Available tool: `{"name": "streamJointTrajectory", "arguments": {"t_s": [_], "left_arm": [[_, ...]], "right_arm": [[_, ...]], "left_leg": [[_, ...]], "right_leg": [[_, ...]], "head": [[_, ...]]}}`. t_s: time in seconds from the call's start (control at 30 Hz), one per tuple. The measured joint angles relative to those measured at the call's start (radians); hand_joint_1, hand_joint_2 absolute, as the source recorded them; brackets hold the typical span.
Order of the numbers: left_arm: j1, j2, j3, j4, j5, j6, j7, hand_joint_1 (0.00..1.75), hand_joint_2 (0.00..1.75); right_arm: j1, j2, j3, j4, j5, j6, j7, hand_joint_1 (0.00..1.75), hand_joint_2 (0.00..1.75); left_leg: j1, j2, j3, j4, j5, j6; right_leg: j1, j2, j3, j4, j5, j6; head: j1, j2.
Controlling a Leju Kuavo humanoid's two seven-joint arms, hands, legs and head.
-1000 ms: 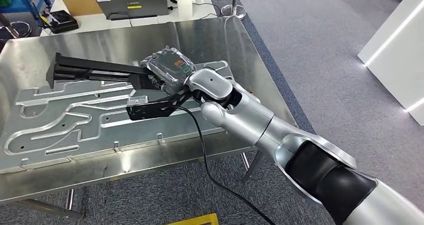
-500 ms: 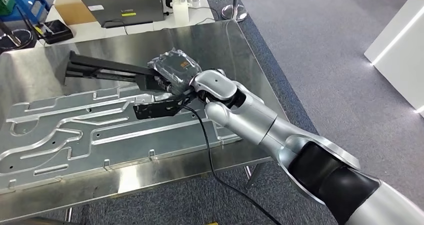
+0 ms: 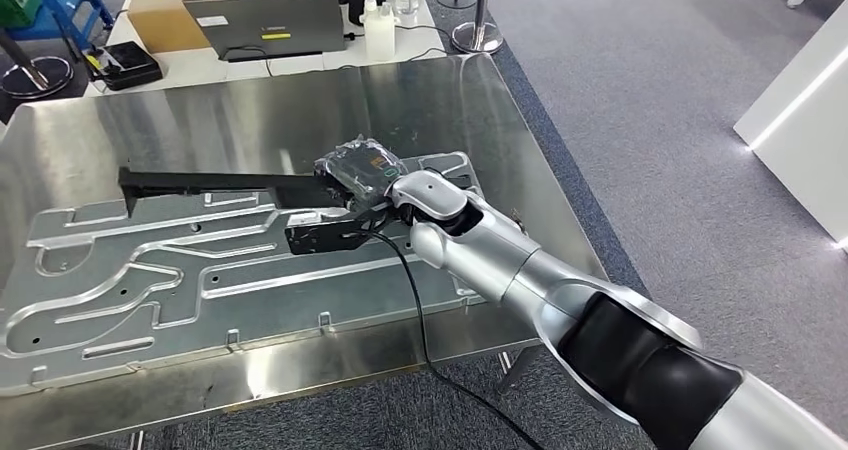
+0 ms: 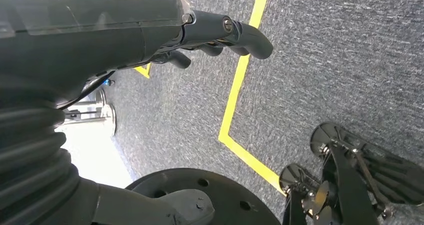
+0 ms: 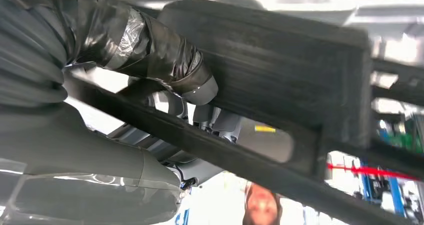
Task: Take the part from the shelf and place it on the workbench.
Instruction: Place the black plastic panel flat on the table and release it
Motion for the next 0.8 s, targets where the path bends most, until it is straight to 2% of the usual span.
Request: {"name": "streamJointTrajectory", "arguments": {"t_s": [0.07,0.2,0.37,0.5,0.8], "left_arm": [[0.0,0.0,0.0,0.0,-0.002,0.0,-0.001,0.0,1.75],[0.0,0.0,0.0,0.0,-0.003,0.0,-0.005,0.0,1.75],[0.002,0.0,0.0,0.0,0.0,-0.007,-0.003,0.0,1.75],[0.002,0.0,0.0,0.0,0.006,-0.005,0.003,0.0,0.0],[0.002,0.0,0.0,0.0,0.014,-0.015,0.011,0.0,0.0]], "right_arm": [[0.001,0.013,0.0,0.042,0.003,-0.003,-0.003,1.75,1.75],[0.003,0.034,-0.001,0.12,0.006,-0.011,-0.001,0.0,0.0],[0.023,0.038,-0.009,0.194,0.01,-0.014,0.001,0.0,0.0],[0.029,0.038,-0.016,0.232,0.01,-0.016,-0.004,0.0,0.0],[0.03,0.04,-0.022,0.259,0.005,-0.014,-0.017,0.0,0.0]], "left_leg": [[0.0,-0.004,0.0,0.0,-0.001,0.004],[-0.002,-0.006,0.0,0.0,-0.001,0.011],[-0.006,-0.002,-0.003,0.001,0.001,0.014],[-0.007,0.004,-0.004,0.002,0.001,0.015],[-0.003,0.005,-0.003,0.0,0.001,0.013]], "right_leg": [[0.0,-0.004,0.003,-0.003,0.0,0.0],[-0.001,-0.007,0.005,-0.007,0.0,0.001],[-0.005,-0.005,0.002,-0.007,0.007,0.02],[-0.006,0.001,-0.001,-0.007,0.009,0.028],[-0.005,0.001,-0.002,-0.006,0.008,0.028]], "head": [[0.0,0.0],[0.0,0.0],[0.0,0.0],[0.0,0.0],[0.0,0.0]]}}
